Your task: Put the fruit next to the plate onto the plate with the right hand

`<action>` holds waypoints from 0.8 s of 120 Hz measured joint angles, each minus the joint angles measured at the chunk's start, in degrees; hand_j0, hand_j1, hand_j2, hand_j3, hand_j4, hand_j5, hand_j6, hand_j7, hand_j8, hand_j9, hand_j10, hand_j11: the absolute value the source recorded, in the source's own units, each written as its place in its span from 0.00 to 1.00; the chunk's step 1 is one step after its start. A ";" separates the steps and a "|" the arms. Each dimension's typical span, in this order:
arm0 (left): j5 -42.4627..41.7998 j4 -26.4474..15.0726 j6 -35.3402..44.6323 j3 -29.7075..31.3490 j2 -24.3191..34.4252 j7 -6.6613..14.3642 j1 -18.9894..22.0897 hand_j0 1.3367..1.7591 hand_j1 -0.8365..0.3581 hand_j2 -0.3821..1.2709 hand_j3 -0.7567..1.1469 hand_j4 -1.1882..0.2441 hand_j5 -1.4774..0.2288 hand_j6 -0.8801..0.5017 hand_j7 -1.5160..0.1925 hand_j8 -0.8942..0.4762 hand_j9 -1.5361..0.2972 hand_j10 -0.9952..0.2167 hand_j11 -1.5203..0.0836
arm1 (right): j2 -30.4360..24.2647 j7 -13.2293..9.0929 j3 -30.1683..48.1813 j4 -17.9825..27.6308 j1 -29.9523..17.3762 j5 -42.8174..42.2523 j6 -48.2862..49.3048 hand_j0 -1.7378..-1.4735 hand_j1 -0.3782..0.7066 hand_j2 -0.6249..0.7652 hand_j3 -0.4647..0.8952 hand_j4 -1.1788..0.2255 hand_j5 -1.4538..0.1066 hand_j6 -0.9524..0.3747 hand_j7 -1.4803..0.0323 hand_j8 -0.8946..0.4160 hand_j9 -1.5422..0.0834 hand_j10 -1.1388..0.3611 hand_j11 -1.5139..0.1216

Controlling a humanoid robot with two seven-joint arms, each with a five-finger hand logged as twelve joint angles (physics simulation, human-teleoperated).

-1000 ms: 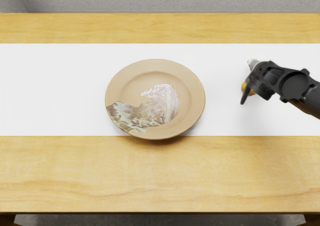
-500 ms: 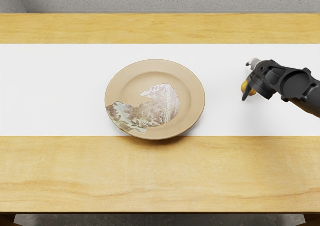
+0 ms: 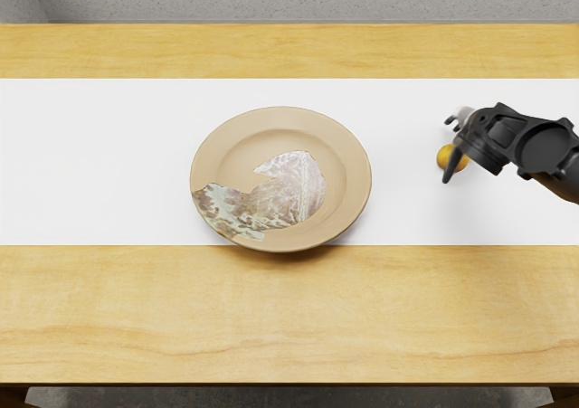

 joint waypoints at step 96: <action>0.00 0.00 0.00 0.00 0.00 0.02 0.00 0.76 0.99 0.23 0.40 0.83 0.87 0.64 0.89 0.65 0.84 0.82 0.95 | -5.92 0.00 0.33 11.08 1.02 0.82 -4.92 0.30 0.29 0.42 0.34 0.67 0.73 0.53 0.77 0.50 0.76 0.60 0.73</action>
